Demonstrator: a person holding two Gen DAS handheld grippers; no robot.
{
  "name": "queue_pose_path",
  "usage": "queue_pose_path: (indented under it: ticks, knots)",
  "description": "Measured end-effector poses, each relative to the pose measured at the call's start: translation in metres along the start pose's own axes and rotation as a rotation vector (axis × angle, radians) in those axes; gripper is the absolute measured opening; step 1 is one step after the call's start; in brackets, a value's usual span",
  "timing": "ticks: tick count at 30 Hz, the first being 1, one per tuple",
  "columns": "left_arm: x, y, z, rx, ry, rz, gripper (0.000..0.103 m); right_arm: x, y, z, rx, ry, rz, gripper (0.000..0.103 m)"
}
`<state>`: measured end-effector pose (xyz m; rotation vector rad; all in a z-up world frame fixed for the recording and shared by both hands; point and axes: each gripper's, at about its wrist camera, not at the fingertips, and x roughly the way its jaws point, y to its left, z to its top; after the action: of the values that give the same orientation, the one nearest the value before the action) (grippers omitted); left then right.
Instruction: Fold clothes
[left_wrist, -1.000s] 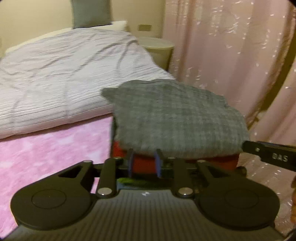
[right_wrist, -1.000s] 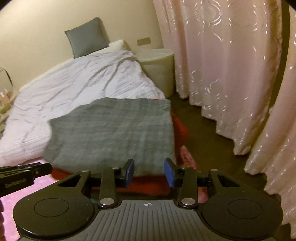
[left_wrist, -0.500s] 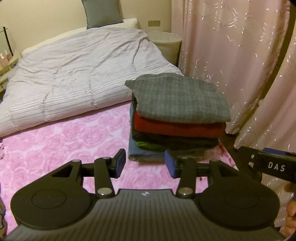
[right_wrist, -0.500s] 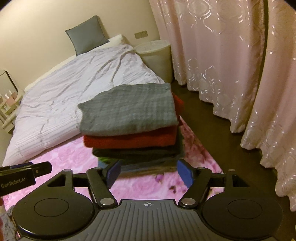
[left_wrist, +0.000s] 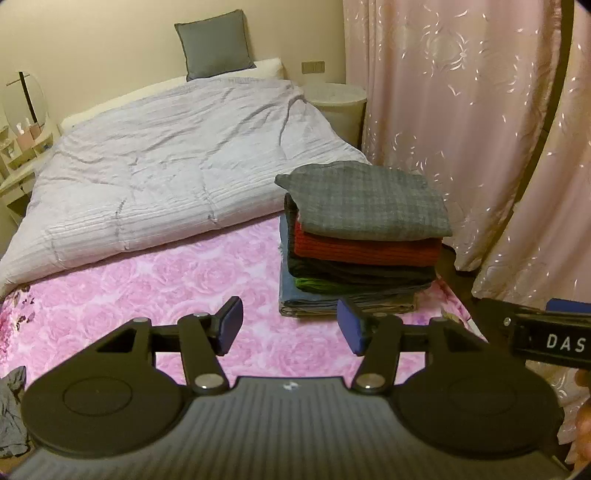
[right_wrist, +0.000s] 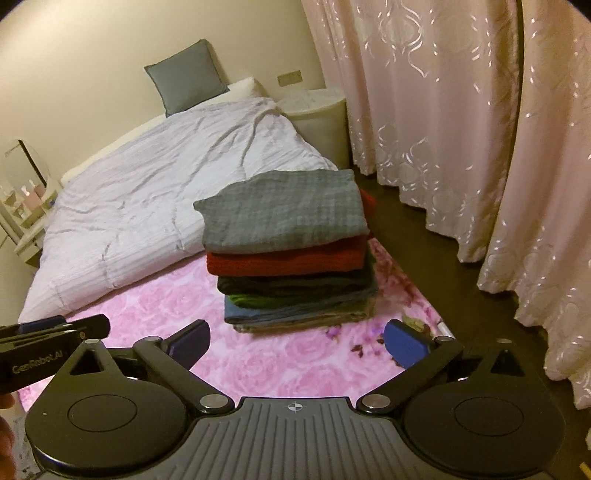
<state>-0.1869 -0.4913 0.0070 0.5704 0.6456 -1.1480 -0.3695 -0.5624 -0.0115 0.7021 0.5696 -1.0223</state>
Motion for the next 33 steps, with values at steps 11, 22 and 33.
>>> queue_pose_path:
  ticks: [11,22,33]
  knots:
    - [-0.009,-0.005,-0.015,0.004,0.013,-0.011,0.062,-0.008,0.004,-0.014,-0.053,-0.008,-0.065,0.103]
    - [-0.006,-0.016,-0.03,0.013,0.046,0.012,0.063,-0.004,-0.005,-0.023,-0.05,0.038,-0.068,0.103]
    - [0.005,-0.026,-0.037,0.021,0.087,0.022,0.063,0.007,-0.012,-0.025,-0.062,0.085,-0.072,0.103]
